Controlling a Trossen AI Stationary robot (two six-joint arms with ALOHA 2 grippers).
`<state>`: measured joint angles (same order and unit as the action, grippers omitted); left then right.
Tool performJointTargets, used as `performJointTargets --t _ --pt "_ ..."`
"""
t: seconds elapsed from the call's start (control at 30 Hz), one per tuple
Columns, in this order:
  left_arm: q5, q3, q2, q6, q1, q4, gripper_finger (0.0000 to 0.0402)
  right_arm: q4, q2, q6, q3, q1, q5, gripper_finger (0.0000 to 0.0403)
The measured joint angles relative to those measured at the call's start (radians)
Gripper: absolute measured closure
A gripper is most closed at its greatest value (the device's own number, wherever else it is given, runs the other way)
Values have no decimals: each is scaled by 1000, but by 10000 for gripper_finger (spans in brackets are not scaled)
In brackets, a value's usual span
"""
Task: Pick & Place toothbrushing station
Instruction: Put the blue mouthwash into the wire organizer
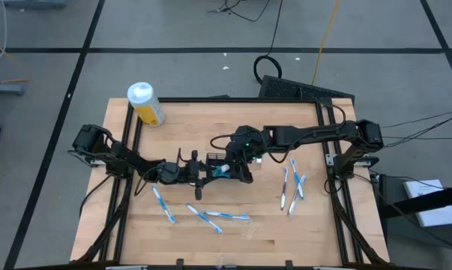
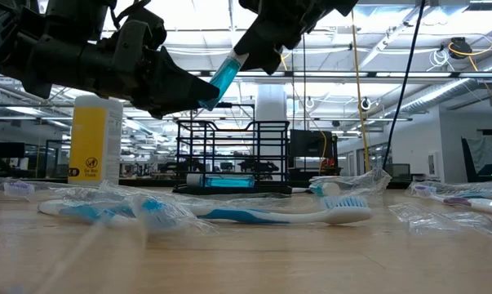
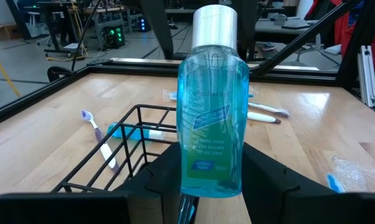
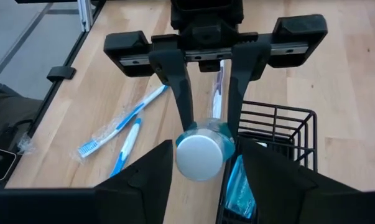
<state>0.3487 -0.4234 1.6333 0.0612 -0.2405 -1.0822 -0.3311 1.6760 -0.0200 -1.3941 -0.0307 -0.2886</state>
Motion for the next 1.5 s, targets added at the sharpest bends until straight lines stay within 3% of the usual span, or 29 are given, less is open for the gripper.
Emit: performJointTargets --t 0.53,1.5 --pt "-4 0 0 22 11 6 266 -4 8 -22 0 11 14 312" --pt "-35 0 1 24 11 -11 264 -4 8 -48 0 13 0 313"
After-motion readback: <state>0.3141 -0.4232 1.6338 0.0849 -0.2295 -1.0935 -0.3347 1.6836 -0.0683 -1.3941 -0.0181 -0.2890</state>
